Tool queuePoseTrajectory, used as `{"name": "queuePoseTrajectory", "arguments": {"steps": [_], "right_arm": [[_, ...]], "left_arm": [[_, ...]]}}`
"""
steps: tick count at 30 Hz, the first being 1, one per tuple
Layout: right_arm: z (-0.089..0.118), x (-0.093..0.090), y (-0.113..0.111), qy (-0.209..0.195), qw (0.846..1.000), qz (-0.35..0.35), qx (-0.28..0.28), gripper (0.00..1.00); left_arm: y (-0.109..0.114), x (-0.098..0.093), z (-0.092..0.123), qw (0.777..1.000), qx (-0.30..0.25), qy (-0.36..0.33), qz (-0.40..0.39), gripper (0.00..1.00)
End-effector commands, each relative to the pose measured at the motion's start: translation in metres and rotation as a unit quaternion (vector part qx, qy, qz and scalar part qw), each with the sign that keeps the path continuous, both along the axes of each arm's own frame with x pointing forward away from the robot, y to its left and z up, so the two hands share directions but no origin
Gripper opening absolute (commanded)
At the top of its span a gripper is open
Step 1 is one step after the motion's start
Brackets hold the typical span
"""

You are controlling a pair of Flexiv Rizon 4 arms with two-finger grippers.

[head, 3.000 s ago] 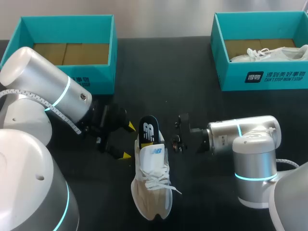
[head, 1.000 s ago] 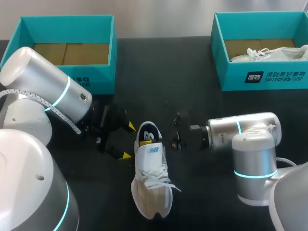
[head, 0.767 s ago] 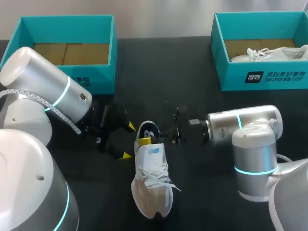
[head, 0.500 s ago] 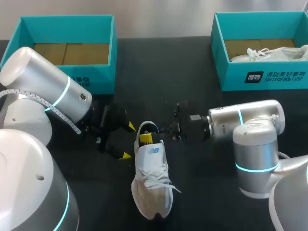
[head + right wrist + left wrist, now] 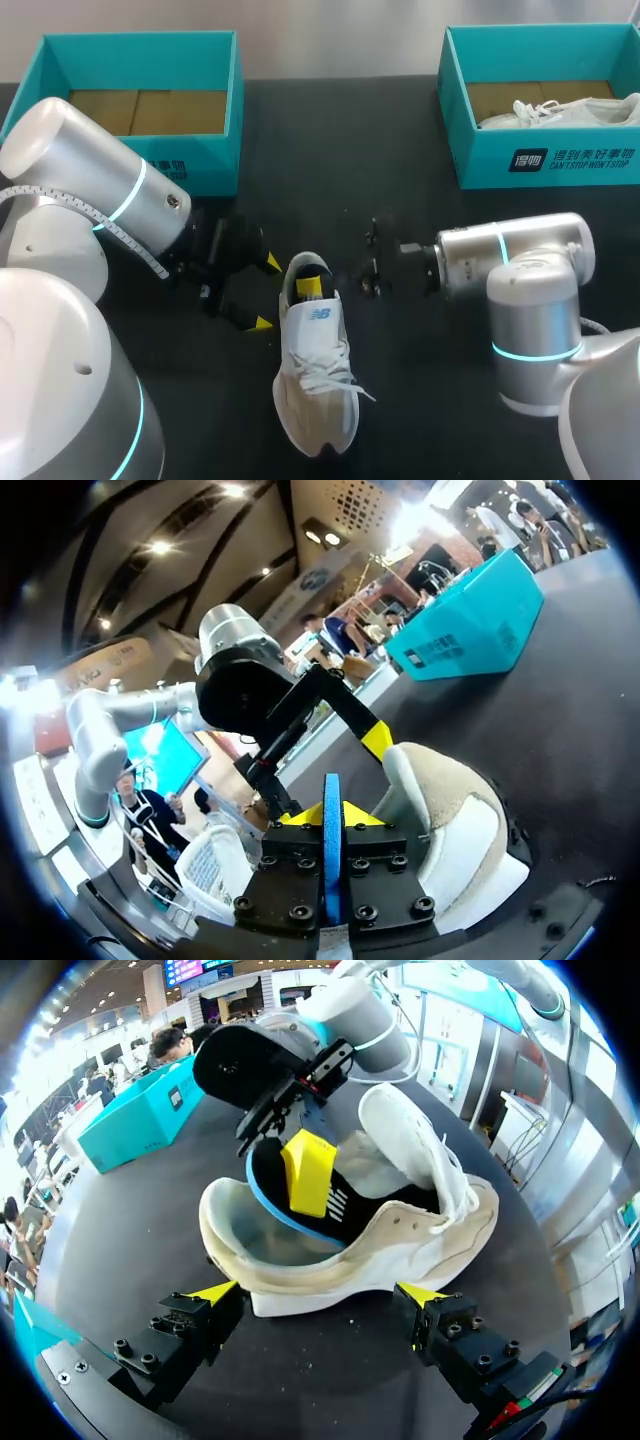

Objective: Take the shoe out of the shoebox, open the shoe tongue, remove and reinsert the insole, then place the shoe into the shoebox

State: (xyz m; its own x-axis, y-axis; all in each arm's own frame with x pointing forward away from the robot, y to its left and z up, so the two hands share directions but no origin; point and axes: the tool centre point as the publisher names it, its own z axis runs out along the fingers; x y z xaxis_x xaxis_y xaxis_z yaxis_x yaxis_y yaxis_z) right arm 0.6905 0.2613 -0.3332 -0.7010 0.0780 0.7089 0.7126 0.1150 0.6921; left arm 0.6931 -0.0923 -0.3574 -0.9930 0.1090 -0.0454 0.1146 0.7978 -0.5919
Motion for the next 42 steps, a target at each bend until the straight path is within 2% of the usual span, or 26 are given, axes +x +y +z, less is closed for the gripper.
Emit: {"name": "queuePoseTrajectory", "arguments": {"steps": [1, 6, 10, 13, 14, 15, 18, 23, 30, 32, 33, 38, 42], "right_arm": [[-0.014, -0.007, 0.005, 0.016, 1.0, 0.002, 0.002, 0.0], [-0.021, -0.019, 0.006, 0.04, 0.999, 0.004, 0.007, 0.0], [-0.017, -0.021, 0.005, 0.036, 0.999, 0.003, 0.007, 0.0], [-0.008, -0.017, 0.005, 0.019, 1.0, 0.002, 0.004, 0.45], [-0.005, -0.016, 0.005, 0.014, 1.0, 0.003, 0.003, 0.49], [-0.003, -0.015, 0.005, 0.008, 1.0, 0.004, 0.002, 0.62], [0.004, -0.011, 0.005, -0.007, 1.0, 0.008, -0.003, 0.64], [0.011, -0.005, 0.006, -0.024, 1.0, 0.013, -0.01, 0.64], [0.011, 0.003, 0.005, -0.031, 0.999, 0.012, -0.013, 0.47], [0.009, 0.005, 0.005, -0.03, 0.999, 0.01, -0.011, 0.25], [0.008, 0.006, 0.005, -0.029, 0.999, 0.01, -0.011, 0.0], [-0.003, 0.006, 0.007, -0.013, 1.0, 0.016, -0.015, 0.0], [-0.016, -0.004, 0.007, 0.012, 1.0, 0.02, -0.014, 0.0]], "left_arm": [[0.0, 0.0, 0.0, 1.0, 0.0, 0.0, 0.0, 1.0], [0.0, 0.0, 0.0, 1.0, 0.0, 0.0, 0.0, 1.0], [0.0, 0.0, 0.0, 1.0, 0.0, 0.0, 0.0, 1.0], [0.0, 0.0, 0.0, 1.0, 0.0, 0.0, 0.0, 1.0], [0.0, 0.0, 0.0, 1.0, 0.0, 0.0, 0.0, 1.0], [0.0, 0.0, 0.0, 1.0, 0.0, 0.0, 0.0, 1.0], [0.0, 0.0, 0.0, 1.0, 0.0, 0.0, 0.0, 1.0], [0.0, 0.0, 0.0, 1.0, 0.0, 0.0, 0.0, 1.0], [0.0, 0.0, 0.0, 1.0, 0.0, 0.0, 0.0, 1.0], [0.0, 0.0, 0.0, 1.0, 0.0, 0.0, 0.0, 1.0], [0.0, 0.0, 0.0, 1.0, 0.0, 0.0, 0.0, 1.0], [0.0, 0.0, 0.0, 1.0, 0.0, 0.0, 0.0, 1.0], [0.0, 0.0, 0.0, 1.0, 0.0, 0.0, 0.0, 1.0]]}}
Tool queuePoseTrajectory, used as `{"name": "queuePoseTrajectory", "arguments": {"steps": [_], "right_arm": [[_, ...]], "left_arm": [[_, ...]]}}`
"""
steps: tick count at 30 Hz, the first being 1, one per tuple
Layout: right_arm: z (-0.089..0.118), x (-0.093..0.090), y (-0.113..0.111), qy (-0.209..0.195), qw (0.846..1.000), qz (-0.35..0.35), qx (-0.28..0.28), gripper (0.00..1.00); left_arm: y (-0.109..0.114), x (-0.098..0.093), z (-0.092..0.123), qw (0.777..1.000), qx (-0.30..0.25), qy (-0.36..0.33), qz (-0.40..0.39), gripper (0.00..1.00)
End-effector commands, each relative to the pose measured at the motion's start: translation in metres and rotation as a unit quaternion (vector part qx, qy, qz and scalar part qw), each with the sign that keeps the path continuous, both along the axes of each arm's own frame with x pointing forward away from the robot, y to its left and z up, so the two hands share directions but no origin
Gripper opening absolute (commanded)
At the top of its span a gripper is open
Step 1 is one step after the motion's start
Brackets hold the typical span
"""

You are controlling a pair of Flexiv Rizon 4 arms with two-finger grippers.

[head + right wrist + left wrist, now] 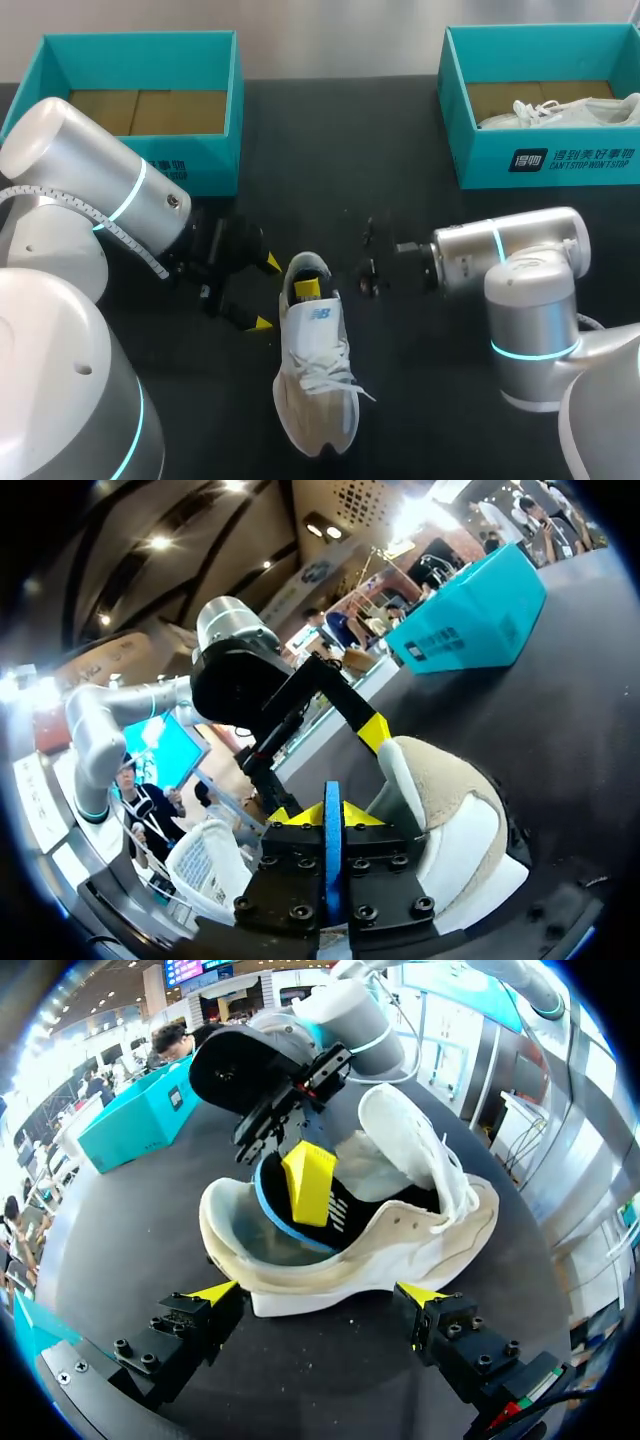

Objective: Take the shoe out of the shoebox, open the shoe tongue, remove and reinsert the insole, then place the shoe into the shoebox

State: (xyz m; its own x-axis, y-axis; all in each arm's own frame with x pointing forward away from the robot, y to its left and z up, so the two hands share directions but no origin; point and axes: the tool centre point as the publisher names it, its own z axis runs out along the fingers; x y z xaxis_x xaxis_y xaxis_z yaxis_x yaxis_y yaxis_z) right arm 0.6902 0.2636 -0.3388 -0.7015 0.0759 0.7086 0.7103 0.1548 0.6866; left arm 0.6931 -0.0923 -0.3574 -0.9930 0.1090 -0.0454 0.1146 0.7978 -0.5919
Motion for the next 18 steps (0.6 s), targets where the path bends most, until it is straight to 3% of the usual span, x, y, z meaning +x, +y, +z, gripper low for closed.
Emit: {"name": "queuePoseTrajectory", "arguments": {"steps": [1, 5, 9, 10, 11, 13, 14, 17, 18], "right_arm": [[-0.012, -0.007, 0.005, 0.016, 1.0, 0.004, 0.0, 0.0], [-0.017, -0.017, 0.006, 0.03, 1.0, 0.004, -0.002, 0.0], [-0.008, -0.017, 0.006, 0.017, 1.0, 0.004, -0.008, 0.0], [-0.005, -0.016, 0.006, 0.012, 1.0, 0.004, -0.011, 0.11], [-0.002, -0.015, 0.007, 0.006, 1.0, 0.006, -0.014, 0.3], [0.004, -0.013, 0.007, -0.004, 1.0, 0.009, -0.019, 0.55], [0.007, -0.012, 0.007, -0.008, 1.0, 0.011, -0.023, 0.79], [0.014, -0.01, 0.006, -0.019, 0.999, 0.015, -0.033, 0.98], [0.016, -0.01, 0.006, -0.022, 0.999, 0.016, -0.034, 1.0]], "left_arm": [[0.0, 0.0, 0.0, 1.0, 0.0, 0.0, 0.0, 1.0], [0.0, 0.0, 0.0, 1.0, 0.0, 0.0, 0.0, 1.0], [0.0, 0.0, 0.0, 1.0, 0.0, 0.0, 0.0, 1.0], [0.0, 0.0, 0.0, 1.0, 0.0, 0.0, 0.0, 1.0], [0.0, 0.0, 0.0, 1.0, 0.0, 0.0, 0.0, 1.0], [0.0, 0.0, 0.0, 1.0, 0.0, 0.0, 0.0, 1.0], [0.0, 0.0, 0.0, 1.0, 0.0, 0.0, 0.0, 1.0], [0.001, -0.001, 0.0, 1.0, 0.0, -0.002, 0.001, 1.0], [0.002, -0.001, 0.001, 1.0, 0.0, -0.002, 0.001, 1.0]]}}
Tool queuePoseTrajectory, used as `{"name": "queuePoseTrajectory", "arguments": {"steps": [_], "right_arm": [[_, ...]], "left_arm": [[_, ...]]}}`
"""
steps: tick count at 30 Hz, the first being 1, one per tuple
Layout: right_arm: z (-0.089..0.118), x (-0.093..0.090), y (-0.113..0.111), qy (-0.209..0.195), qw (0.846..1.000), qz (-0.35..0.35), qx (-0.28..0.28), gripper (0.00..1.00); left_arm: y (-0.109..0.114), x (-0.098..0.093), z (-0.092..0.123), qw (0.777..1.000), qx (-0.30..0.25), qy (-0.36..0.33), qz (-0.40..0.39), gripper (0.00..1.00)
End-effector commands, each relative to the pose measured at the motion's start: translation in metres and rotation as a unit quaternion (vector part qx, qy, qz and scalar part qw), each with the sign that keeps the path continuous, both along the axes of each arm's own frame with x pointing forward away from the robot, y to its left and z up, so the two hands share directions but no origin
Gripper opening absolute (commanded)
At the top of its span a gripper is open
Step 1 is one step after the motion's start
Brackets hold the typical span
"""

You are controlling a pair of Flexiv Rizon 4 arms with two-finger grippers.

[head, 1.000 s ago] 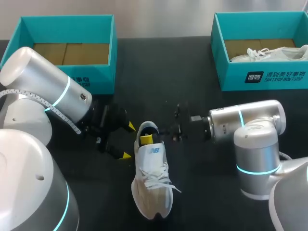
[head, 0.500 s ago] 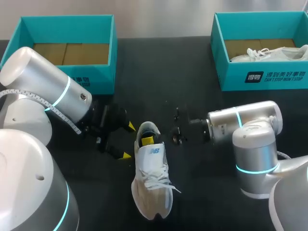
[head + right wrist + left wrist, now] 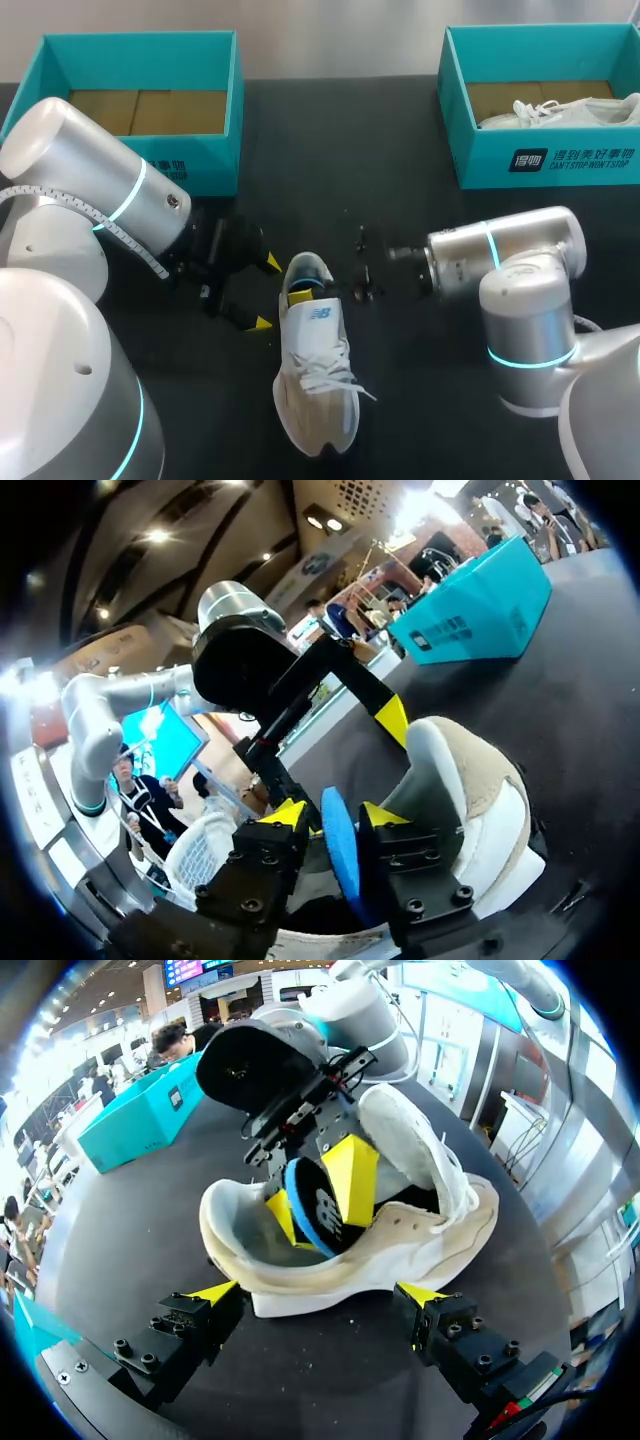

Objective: Take the shoe out of the shoebox, open the shoe tongue, remove and reinsert the insole, then place the shoe into the shoebox

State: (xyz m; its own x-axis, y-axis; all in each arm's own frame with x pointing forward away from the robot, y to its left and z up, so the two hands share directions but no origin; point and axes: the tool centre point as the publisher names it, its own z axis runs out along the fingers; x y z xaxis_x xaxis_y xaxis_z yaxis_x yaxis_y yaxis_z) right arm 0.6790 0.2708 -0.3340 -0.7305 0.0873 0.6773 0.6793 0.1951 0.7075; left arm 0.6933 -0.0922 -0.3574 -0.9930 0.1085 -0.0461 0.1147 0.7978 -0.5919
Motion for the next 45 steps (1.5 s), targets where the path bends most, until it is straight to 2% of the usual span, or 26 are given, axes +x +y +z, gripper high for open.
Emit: {"name": "queuePoseTrajectory", "arguments": {"steps": [1, 25, 38, 45], "right_arm": [[0.012, 0.002, -0.002, -0.005, 1.0, 0.006, -0.018, 1.0], [0.038, -0.008, -0.01, -0.029, 0.997, 0.013, -0.075, 1.0], [0.047, -0.003, -0.022, -0.035, 0.992, -0.001, -0.118, 1.0], [0.055, 0.003, -0.036, -0.038, 0.988, -0.019, -0.147, 1.0]], "left_arm": [[0.002, -0.001, 0.001, 1.0, 0.0, -0.003, 0.001, 1.0], [0.012, -0.004, 0.003, 1.0, 0.001, -0.002, 0.001, 1.0], [0.013, -0.005, 0.009, 1.0, 0.003, -0.011, 0.002, 1.0], [0.019, -0.004, 0.014, 1.0, 0.005, -0.015, 0.005, 1.0]]}}
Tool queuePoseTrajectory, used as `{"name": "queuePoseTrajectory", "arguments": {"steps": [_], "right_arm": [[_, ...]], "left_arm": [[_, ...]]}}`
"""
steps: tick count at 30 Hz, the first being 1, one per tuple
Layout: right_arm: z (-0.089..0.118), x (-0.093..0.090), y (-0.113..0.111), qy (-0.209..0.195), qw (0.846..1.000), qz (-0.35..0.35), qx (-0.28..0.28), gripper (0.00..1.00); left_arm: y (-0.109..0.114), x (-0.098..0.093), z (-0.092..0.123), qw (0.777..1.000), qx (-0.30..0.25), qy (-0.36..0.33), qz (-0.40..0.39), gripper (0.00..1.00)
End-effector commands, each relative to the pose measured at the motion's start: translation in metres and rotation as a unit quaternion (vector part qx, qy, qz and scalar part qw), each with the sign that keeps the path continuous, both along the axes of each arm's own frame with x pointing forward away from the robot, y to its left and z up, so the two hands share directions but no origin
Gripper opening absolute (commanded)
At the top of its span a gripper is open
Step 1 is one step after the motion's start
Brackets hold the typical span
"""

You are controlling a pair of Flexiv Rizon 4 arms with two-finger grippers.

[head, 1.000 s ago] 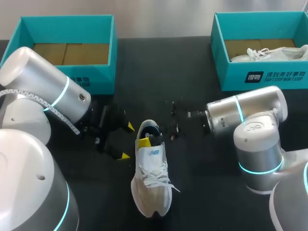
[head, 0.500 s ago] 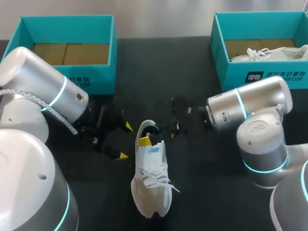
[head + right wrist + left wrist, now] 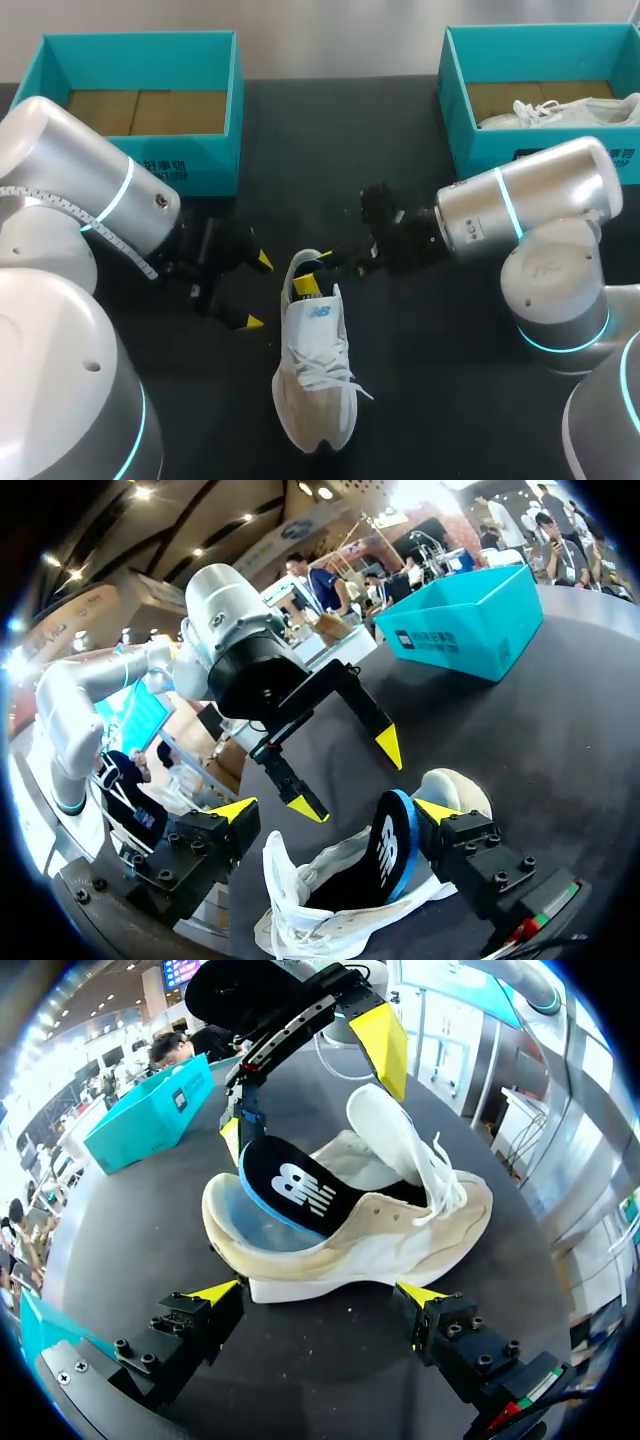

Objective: Take the shoe out of the shoebox, open the shoe tongue, remove and reinsert the insole, then place the shoe into the shoebox

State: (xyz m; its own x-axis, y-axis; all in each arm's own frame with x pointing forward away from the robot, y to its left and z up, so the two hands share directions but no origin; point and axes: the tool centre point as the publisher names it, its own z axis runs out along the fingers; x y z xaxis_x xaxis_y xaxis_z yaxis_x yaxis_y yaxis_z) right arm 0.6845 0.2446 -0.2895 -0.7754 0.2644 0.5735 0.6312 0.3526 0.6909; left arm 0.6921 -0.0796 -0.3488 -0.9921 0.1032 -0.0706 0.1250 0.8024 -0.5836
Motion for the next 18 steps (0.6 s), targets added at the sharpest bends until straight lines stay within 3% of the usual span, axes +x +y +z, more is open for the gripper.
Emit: {"name": "queuePoseTrajectory", "arguments": {"steps": [1, 18], "right_arm": [[0.011, -0.002, -0.012, 0.0, 1.0, -0.008, -0.026, 1.0], [0.035, 0.018, -0.049, 0.017, 0.991, -0.015, -0.134, 1.0]], "left_arm": [[0.008, -0.003, 0.006, 1.0, 0.002, -0.003, 0.003, 1.0], [0.044, 0.0, 0.028, 0.999, 0.05, -0.007, -0.011, 1.0]]}}
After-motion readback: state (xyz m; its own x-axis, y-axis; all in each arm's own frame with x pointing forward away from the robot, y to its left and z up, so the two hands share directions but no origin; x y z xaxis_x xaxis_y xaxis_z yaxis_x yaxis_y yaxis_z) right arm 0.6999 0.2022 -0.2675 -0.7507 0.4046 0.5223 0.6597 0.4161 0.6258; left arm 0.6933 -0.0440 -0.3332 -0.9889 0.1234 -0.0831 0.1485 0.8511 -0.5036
